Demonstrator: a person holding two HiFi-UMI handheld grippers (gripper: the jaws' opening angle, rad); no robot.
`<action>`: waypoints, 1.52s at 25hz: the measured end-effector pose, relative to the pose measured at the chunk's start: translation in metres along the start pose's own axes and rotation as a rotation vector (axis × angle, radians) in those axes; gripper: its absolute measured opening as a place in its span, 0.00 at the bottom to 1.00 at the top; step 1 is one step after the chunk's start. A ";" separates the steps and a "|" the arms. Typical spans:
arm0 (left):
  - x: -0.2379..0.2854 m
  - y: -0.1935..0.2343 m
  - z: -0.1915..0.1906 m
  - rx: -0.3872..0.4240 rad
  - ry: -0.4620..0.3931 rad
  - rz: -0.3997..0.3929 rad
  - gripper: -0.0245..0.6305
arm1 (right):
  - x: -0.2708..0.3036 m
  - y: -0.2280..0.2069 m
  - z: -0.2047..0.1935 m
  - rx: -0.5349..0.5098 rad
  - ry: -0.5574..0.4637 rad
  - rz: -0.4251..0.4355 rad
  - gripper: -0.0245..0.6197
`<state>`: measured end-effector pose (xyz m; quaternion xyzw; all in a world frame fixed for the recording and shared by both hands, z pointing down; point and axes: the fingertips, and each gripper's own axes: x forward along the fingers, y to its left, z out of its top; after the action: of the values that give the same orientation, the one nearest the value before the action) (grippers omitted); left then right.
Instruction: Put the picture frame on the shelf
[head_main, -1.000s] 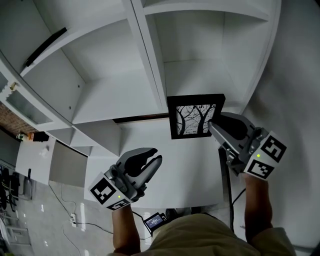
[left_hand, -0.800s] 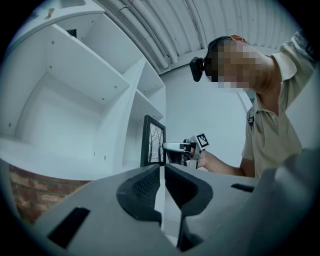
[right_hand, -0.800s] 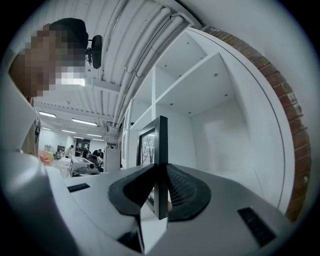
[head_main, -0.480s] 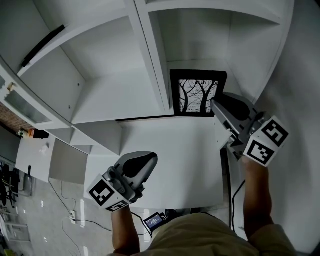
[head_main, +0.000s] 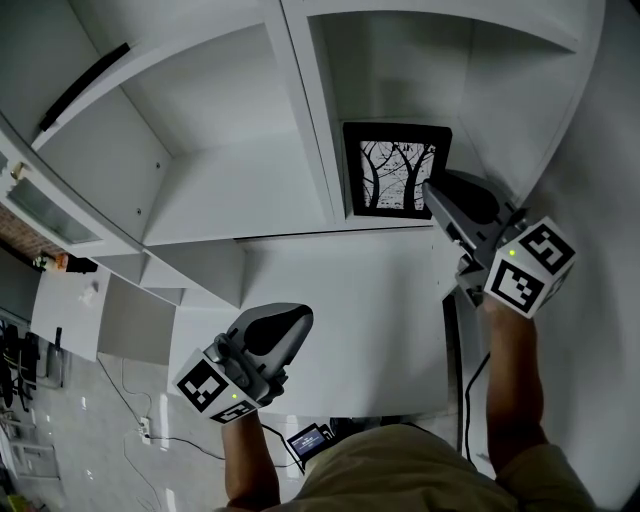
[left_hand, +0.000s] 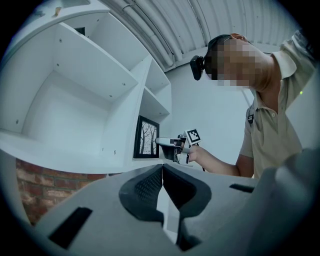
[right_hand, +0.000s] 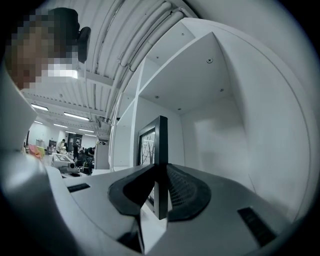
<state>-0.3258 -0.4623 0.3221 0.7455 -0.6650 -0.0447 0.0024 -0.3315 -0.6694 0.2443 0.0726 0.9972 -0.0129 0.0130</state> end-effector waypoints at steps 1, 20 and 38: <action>0.000 0.000 -0.001 -0.001 0.000 0.000 0.05 | 0.001 -0.002 -0.001 -0.002 0.003 -0.005 0.15; -0.002 -0.001 -0.018 -0.022 0.005 -0.006 0.05 | 0.007 -0.014 -0.014 -0.032 0.035 -0.059 0.15; -0.002 -0.002 -0.021 -0.030 0.005 -0.009 0.05 | 0.008 -0.015 -0.016 -0.040 0.057 -0.077 0.15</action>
<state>-0.3226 -0.4611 0.3432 0.7484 -0.6610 -0.0530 0.0152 -0.3414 -0.6824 0.2606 0.0342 0.9993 0.0086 -0.0147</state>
